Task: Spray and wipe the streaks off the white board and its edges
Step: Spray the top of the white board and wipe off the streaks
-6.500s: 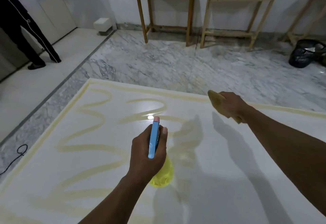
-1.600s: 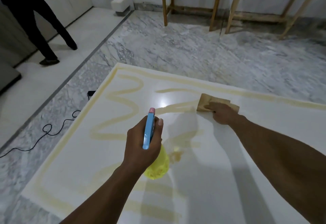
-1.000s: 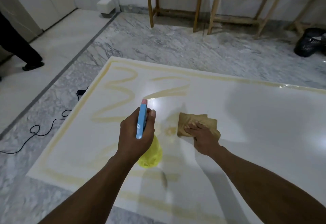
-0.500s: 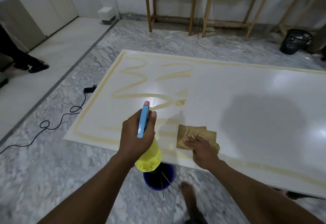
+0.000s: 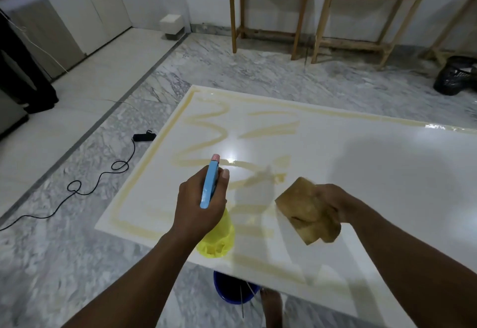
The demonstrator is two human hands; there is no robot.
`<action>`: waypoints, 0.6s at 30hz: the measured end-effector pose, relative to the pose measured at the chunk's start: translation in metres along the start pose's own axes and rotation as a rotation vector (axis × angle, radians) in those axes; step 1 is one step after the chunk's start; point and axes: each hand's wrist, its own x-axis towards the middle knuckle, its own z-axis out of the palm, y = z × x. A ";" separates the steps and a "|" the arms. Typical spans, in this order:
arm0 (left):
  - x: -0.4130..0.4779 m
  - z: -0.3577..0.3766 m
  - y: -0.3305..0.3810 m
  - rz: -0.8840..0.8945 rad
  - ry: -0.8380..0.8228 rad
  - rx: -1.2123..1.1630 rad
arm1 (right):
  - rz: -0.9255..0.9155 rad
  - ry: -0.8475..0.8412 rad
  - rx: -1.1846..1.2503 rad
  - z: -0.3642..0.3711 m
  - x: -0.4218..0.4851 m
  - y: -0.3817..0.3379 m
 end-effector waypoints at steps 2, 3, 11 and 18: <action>0.025 0.011 0.001 -0.019 -0.001 -0.003 | -0.006 0.189 -0.128 -0.032 0.017 -0.031; 0.040 0.017 0.001 -0.025 0.001 -0.005 | -0.066 0.177 -0.122 -0.049 0.026 -0.051; 0.127 0.069 0.014 -0.053 0.020 -0.043 | -0.386 0.451 -0.855 -0.111 0.121 -0.185; 0.146 0.085 -0.006 -0.068 0.006 0.011 | -0.355 0.368 -1.173 -0.087 0.211 -0.113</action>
